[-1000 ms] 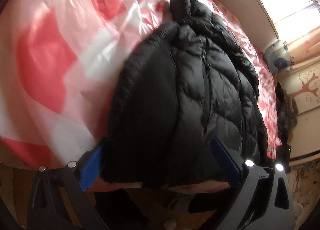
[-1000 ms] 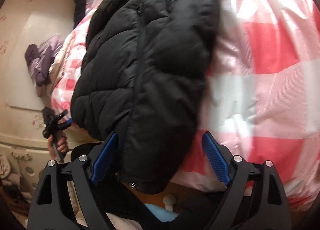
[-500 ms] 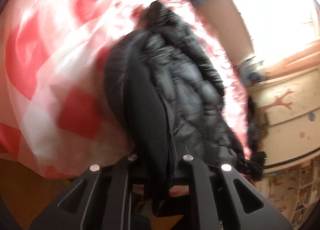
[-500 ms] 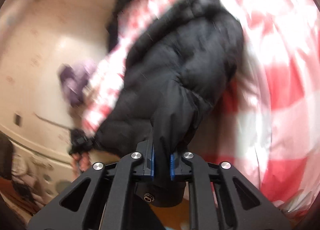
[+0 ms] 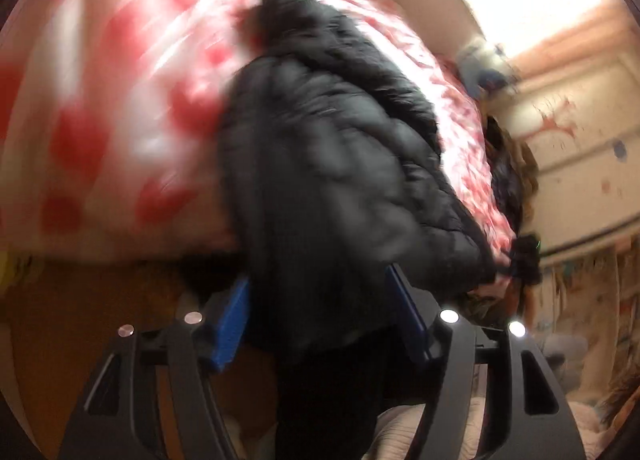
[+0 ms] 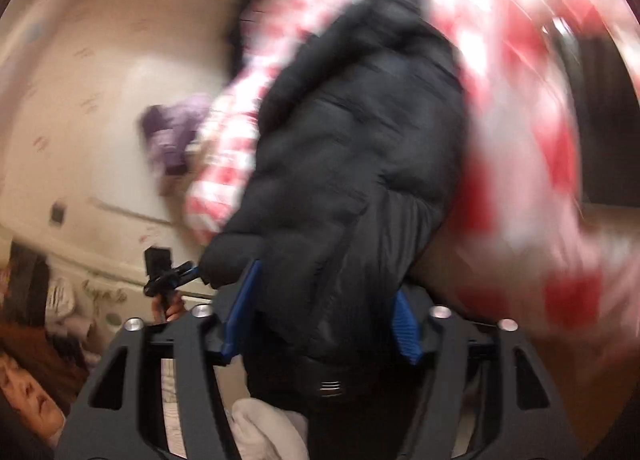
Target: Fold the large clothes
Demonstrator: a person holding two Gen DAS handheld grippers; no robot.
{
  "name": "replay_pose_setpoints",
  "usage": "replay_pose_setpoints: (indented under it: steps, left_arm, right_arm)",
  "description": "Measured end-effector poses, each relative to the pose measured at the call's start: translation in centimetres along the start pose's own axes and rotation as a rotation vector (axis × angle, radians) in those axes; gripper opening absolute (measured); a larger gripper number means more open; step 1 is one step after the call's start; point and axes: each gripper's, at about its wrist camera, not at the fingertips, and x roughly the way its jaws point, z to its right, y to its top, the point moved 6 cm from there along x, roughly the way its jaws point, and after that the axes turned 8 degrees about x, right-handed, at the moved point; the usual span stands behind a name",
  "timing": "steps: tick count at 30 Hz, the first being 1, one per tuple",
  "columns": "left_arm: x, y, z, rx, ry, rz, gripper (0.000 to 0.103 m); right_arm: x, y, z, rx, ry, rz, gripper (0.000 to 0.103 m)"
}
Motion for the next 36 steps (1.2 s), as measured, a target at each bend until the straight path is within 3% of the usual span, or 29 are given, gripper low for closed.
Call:
replay_pose_setpoints:
  steps: [3, 7, 13, 17, 18, 19, 20, 21, 22, 25, 29, 32, 33, 34, 36]
  left_arm:
    - [-0.9, 0.3, -3.7, -0.127, -0.087, 0.116, 0.085]
    - [0.3, 1.2, -4.9, -0.194, -0.197, 0.143, 0.087]
    - [5.3, 2.1, -0.4, -0.094, -0.326, 0.048, 0.092]
    - [7.7, 1.8, 1.2, -0.047, -0.28, 0.007, 0.092]
    - [7.8, 1.9, 1.1, -0.055, -0.255, 0.018, 0.09]
    - [7.9, 2.0, 0.9, -0.069, -0.247, 0.023, 0.076]
    - [7.9, 1.9, 0.5, -0.09, -0.235, 0.021, 0.065]
    - [7.8, 1.7, 0.2, -0.109, -0.236, 0.016, 0.047]
    - [7.7, 1.5, 0.2, -0.12, -0.247, 0.019, 0.035]
    - [6.4, 1.5, 1.1, -0.093, -0.214, 0.058, 0.017]
    - [4.0, 1.3, 4.5, 0.003, -0.235, 0.107, 0.013]
    - [3.9, 0.3, 5.6, 0.065, -0.234, 0.044, 0.019]
    - [4.3, -0.2, 5.2, 0.068, -0.236, 0.007, 0.035]
    - [5.0, -0.9, 4.2, 0.045, -0.229, -0.033, 0.058]
    - [5.5, -1.2, 2.0, -0.022, -0.197, -0.032, 0.069]
  right_arm:
    - [0.2, -0.8, 2.9, 0.098, 0.105, -0.001, 0.071]
    - [0.1, 0.1, 3.3, 0.135, 0.222, 0.02, 0.084]
    - [3.3, 0.5, 2.8, 0.12, 0.121, -0.057, 0.087]
    - [5.2, 0.1, 3.6, 0.121, 0.138, -0.077, 0.085]
    - [5.3, 0.0, 3.4, 0.103, 0.16, -0.065, 0.071]
    - [5.4, 0.0, 3.1, 0.081, 0.199, -0.049, 0.046]
    - [5.5, 0.0, 2.9, 0.068, 0.216, -0.027, 0.036]
    - [5.8, 0.0, 2.8, 0.053, 0.219, -0.003, 0.021]
    - [5.8, -0.1, 2.5, 0.037, 0.229, 0.01, 0.018]
    - [5.0, -0.1, 1.7, -0.001, 0.261, 0.078, 0.011]
    - [2.0, -0.6, -0.5, -0.075, 0.339, 0.139, 0.01]
    - [0.9, -1.4, -0.2, -0.09, 0.334, 0.082, 0.019]
    - [1.0, -1.5, 0.7, -0.072, 0.315, 0.061, 0.039]
    - [1.3, -1.6, 1.7, -0.034, 0.311, 0.039, 0.06]
    - [1.9, -1.7, 3.7, 0.027, 0.29, 0.012, 0.067]
